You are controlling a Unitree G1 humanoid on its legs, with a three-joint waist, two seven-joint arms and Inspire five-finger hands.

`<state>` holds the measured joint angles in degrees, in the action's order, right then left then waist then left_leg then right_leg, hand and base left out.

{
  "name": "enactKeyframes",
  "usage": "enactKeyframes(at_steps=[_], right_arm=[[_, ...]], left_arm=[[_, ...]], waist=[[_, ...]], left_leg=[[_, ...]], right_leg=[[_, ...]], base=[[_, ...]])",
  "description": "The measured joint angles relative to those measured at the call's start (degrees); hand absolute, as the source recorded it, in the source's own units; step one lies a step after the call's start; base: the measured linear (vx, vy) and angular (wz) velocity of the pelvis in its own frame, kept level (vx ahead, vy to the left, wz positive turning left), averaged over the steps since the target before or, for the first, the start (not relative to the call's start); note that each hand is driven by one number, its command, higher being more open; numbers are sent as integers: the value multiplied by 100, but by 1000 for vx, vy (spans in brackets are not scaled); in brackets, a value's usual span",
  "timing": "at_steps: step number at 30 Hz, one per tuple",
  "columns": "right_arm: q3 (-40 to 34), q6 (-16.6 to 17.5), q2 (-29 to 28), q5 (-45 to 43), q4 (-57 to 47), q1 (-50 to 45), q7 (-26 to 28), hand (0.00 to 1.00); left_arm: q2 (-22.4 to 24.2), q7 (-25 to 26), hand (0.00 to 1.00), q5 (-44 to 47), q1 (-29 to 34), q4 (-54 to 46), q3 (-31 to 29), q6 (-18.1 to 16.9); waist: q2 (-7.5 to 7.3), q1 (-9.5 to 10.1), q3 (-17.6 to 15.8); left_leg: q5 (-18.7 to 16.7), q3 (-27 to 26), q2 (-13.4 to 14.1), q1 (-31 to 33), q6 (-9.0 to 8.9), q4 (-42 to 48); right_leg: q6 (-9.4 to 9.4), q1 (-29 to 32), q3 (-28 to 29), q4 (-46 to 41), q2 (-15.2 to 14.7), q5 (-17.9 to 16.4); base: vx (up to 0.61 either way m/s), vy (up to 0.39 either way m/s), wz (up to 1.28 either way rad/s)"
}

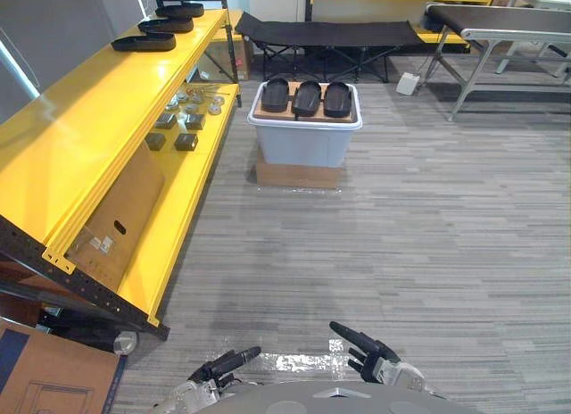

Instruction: Walk over and take three plastic housings, then place them on the shelf

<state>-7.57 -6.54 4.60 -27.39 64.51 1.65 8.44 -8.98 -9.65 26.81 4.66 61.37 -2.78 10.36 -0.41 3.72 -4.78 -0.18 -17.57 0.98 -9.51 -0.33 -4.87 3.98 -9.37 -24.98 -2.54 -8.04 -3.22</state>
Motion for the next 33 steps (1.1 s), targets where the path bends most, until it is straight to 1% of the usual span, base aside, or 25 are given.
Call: enactKeyframes(at_steps=[2,4,6,11,15,21,24,27,33], right_arm=[[-92,14,-1,2,0,1,2,100],[-113,35,12,7,1,20,35,100],[-112,96,1,14,0,36,133,100],[-75,106,-42,20,1,46,229,100],[-68,79,-37,433,27,45,226,100],[-76,79,-36,461,106,31,61,100],[-78,85,-37,461,106,30,54,100],[-84,198,-37,468,106,27,46,100],[-68,232,-37,466,105,22,-19,100]], left_arm=[[-2,0,100,35,-7,-2,-14,-36],[-2,-2,100,60,-14,-3,-14,-63],[5,-21,100,60,-17,-3,-12,-168],[18,-20,100,177,-56,-5,15,-246],[46,-4,100,242,-54,-5,14,-288],[70,-31,100,247,-45,-3,10,-404],[72,-39,100,284,-25,-3,8,-444],[85,-91,100,294,21,-3,6,-667],[116,-78,100,288,64,-32,6,-743]], waist=[[-73,-22,-39],[-100,-62,-54],[-99,-85,-63],[-59,-95,-93],[-48,-94,-137],[-81,-97,-173],[-81,-115,-173],[-79,-151,-174],[-81,-196,-181]], left_leg=[[-1,-2,-34,-23,-2,-2],[-3,-15,-64,-45,-4,-15],[-3,-41,-84,-60,-6,-20],[-4,-97,-88,-82,-6,-26],[-1,-100,-95,-74,0,-28],[0,-114,-125,-75,2,-29],[0,-146,-126,-81,1,-29],[0,-173,-123,-84,1,-29],[-4,-235,-117,-92,-4,-30]], right_leg=[[65,-62,-10,82,-23,43],[92,-70,-6,83,-56,59],[114,-70,0,84,-76,73],[141,-73,12,181,-68,134],[152,-96,7,289,-58,177],[158,-192,-10,479,-37,291],[158,-198,-4,485,-38,292],[159,-199,3,489,-37,292],[166,-194,22,490,-38,305]], base=[[0,38,1],[-15,49,-1],[-34,45,-6],[-56,19,-4],[-24,9,0],[0,0,0],[0,0,0],[0,0,0],[-23,9,-2]])
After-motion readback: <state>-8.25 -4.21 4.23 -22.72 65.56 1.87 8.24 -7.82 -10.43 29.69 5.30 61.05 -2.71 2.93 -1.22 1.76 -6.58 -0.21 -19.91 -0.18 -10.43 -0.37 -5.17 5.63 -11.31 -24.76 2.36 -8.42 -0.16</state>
